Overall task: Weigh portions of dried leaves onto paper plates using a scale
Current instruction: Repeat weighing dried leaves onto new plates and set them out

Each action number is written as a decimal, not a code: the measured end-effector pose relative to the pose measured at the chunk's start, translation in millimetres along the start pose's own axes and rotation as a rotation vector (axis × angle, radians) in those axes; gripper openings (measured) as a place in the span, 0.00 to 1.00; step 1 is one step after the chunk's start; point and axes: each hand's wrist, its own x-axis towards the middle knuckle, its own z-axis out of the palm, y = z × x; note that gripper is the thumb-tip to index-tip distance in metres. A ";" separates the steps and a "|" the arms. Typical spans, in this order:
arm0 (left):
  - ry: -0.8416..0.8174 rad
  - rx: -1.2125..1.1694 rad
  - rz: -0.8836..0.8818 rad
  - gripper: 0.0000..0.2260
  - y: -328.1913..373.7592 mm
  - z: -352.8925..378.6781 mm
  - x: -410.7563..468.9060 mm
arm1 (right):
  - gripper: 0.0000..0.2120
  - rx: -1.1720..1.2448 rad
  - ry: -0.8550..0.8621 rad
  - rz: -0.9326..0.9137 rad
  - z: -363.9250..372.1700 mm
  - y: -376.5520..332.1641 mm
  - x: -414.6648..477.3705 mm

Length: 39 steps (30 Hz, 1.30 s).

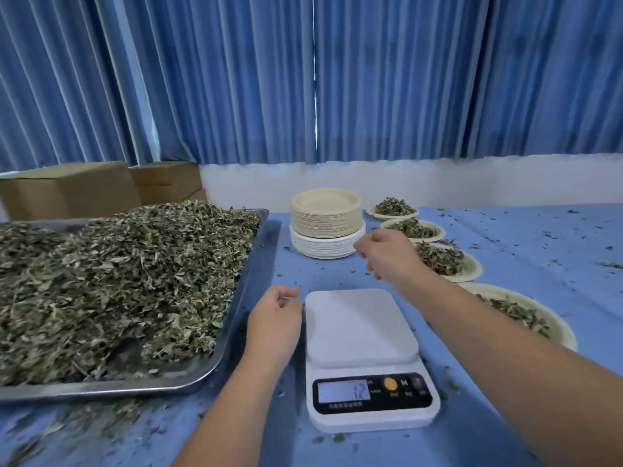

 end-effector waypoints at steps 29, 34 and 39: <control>-0.040 -0.121 -0.115 0.07 1.0 3.0 10.8 | 0.12 -0.625 -0.021 -0.319 32.9 -58.4 116.3; -0.021 -0.130 -0.118 0.08 1.7 2.3 13.0 | 0.09 -0.398 0.039 -0.373 19.5 -46.6 83.3; -0.020 -0.102 -0.094 0.08 3.6 -1.8 13.2 | 0.08 0.010 -0.001 -0.321 -2.9 -22.6 18.0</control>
